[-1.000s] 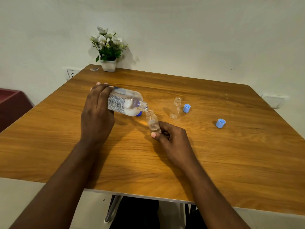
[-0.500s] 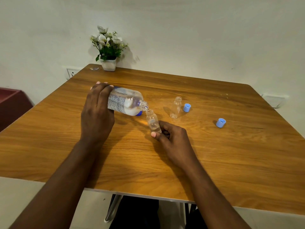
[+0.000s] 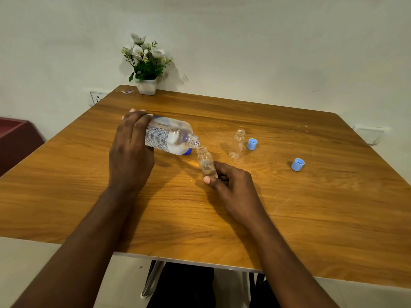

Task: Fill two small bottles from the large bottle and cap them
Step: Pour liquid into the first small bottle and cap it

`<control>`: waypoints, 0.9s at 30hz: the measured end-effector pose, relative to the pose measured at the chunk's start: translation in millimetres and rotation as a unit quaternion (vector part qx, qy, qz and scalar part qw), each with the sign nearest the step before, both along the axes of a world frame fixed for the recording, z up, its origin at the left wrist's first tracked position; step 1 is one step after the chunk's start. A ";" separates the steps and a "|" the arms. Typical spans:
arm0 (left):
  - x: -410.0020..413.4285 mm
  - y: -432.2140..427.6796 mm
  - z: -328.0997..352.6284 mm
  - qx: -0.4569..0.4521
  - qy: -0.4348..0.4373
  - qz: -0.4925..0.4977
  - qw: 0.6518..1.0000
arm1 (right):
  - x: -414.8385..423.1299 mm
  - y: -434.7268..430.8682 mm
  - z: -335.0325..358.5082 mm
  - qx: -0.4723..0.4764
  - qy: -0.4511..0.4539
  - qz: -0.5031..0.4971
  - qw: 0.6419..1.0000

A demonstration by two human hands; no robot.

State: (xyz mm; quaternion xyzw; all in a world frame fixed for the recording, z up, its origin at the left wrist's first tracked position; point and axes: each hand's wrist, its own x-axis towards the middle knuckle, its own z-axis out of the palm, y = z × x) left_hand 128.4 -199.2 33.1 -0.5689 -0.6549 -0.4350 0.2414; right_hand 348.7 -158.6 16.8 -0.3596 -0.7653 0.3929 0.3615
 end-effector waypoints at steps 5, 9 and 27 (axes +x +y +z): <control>0.4 -0.3 -0.2 -0.001 0.001 0.002 1.000 | -0.2 0.1 -0.3 -0.003 -0.002 -0.002 1.000; 0.1 -0.7 0.2 -0.002 -0.001 0.002 1.000 | 0.1 0.0 -0.2 0.001 0.000 -0.002 1.000; -0.1 -0.9 0.5 -0.004 0.000 0.001 1.000 | 0.3 0.8 -0.8 0.013 -0.015 -0.003 1.000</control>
